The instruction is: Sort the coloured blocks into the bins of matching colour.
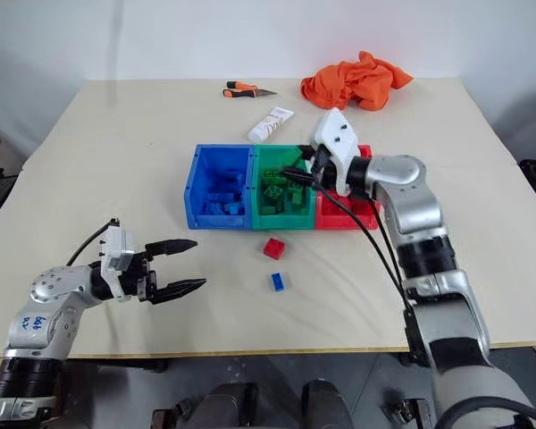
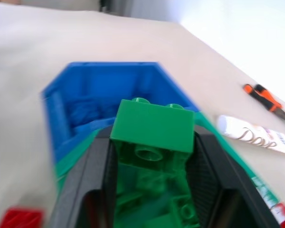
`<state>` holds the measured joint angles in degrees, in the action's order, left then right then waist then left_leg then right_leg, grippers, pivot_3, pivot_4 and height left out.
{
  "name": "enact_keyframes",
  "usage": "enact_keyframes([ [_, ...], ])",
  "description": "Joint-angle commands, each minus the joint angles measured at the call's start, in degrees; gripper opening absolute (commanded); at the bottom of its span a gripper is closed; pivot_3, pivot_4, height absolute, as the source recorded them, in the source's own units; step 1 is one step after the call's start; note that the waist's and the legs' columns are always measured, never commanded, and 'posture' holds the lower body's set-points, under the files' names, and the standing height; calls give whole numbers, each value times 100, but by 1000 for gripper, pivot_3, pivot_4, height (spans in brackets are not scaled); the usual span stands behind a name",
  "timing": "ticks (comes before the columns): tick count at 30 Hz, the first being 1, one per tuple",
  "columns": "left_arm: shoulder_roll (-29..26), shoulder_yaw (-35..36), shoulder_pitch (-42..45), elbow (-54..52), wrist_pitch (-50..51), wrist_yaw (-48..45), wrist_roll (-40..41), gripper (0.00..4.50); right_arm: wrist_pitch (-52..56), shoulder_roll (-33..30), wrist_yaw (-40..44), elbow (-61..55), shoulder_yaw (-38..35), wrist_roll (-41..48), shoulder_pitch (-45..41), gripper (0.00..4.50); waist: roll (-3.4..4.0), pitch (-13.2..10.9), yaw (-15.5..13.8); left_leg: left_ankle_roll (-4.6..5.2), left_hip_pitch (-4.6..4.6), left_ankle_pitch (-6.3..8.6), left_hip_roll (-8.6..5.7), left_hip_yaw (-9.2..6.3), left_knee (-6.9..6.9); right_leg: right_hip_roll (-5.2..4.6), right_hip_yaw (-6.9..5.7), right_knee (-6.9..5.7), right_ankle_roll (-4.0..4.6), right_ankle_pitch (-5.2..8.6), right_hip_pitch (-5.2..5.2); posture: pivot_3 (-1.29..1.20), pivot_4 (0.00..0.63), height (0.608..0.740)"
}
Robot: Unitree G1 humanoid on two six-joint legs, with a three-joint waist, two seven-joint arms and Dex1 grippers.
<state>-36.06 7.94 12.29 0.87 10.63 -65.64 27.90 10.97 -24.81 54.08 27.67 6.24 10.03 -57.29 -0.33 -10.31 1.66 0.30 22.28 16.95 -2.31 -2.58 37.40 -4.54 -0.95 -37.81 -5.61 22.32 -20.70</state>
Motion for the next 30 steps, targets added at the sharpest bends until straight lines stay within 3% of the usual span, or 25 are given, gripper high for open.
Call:
enact_keyframes([
  [1, 27, 12, 86, 5, -132, -42, 28, 4500, -494, 133, -172, 688, -62, -206, -312, 3267, 0, 0, 8, 1, 1, 0, -1, 1, -2, -1, 0, -3, 0, 0, -2, 0, 150, 740],
  [5, 35, 7, 108, 34, -161, -42, 23, 4500, -797, 164, -162, 845, -112, -277, -363, 4454, 0, 0, 16, 1, 6, 1, 0, 2, -10, -1, -5, -4, 0, 0, -13, 0, 150, 740],
  [11, 31, -18, 124, 66, -158, -71, 30, 4500, -725, -244, 489, -315, -223, 75, 288, 4454, 0, 0, 5, -1, 8, 0, 1, 1, -2, -1, -6, -7, 0, 0, -11, 0, 150, 740],
  [18, 27, -76, 208, 182, -162, -136, 29, 4500, 213, -1725, 2007, -2848, -619, 1274, 2376, 4454, 0, 0, -118, 8, 15, 5, -2, -6, 5, -2, -6, 14, 0, 0, 4, 0, 150, 740],
  [25, -109, 17, 139, 275, -191, -255, 36, 4500, 299, -3190, 2490, -3390, -1835, 1489, 4503, 4454, 0, -1, -157, 10, 3, 6, 1, 1, 4, -1, -1, 41, 0, 0, 17, 0, 150, 740],
  [30, -167, 55, 101, 296, -186, -287, 50, 4500, 319, -3430, 2390, -3574, -2279, 1543, 5206, 4454, 0, -1, -139, 11, -5, 6, 3, 11, 6, 1, 6, 40, 0, 0, 22, 0, 150, 740],
])
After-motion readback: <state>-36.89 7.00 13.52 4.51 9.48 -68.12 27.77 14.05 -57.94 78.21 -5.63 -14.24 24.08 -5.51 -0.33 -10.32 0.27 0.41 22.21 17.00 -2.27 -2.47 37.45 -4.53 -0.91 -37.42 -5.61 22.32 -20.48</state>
